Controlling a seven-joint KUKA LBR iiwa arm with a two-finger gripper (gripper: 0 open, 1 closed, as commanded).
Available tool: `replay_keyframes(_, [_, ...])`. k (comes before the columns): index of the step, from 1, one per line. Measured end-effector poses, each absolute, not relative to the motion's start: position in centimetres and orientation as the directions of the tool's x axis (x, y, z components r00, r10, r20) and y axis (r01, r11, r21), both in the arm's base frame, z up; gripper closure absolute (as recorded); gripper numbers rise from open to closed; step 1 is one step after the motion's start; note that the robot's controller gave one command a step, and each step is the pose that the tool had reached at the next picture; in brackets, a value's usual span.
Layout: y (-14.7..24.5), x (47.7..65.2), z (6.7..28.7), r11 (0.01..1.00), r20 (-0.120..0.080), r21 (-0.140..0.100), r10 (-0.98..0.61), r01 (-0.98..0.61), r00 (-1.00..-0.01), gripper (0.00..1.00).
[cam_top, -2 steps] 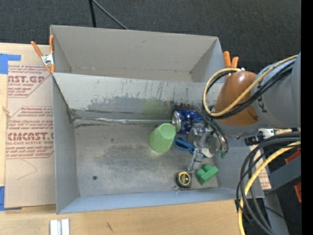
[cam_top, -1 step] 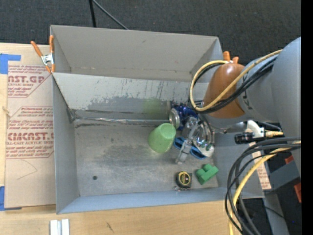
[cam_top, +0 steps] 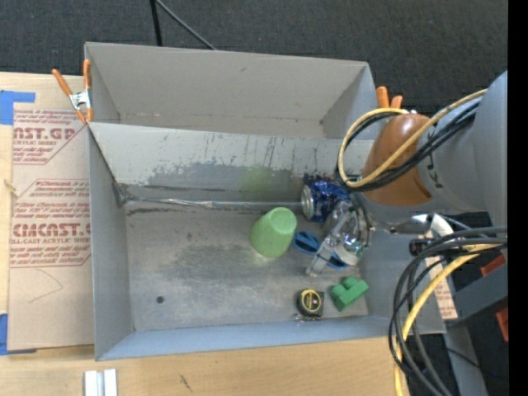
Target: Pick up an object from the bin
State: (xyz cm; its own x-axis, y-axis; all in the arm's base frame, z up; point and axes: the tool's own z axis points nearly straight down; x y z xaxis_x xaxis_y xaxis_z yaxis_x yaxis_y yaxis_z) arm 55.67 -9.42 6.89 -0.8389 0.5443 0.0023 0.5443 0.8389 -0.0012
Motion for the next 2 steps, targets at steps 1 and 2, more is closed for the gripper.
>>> replay_keyframes(1, [-9.36, 55.66, 6.83, 0.84, 0.003, -0.002, 0.543, 0.543, -0.84, 0.0])
replay_keyframes(2, [-9.34, 55.65, 6.78, 0.841, 0.003, -0.004, 0.541, 0.541, -0.841, 0.0])
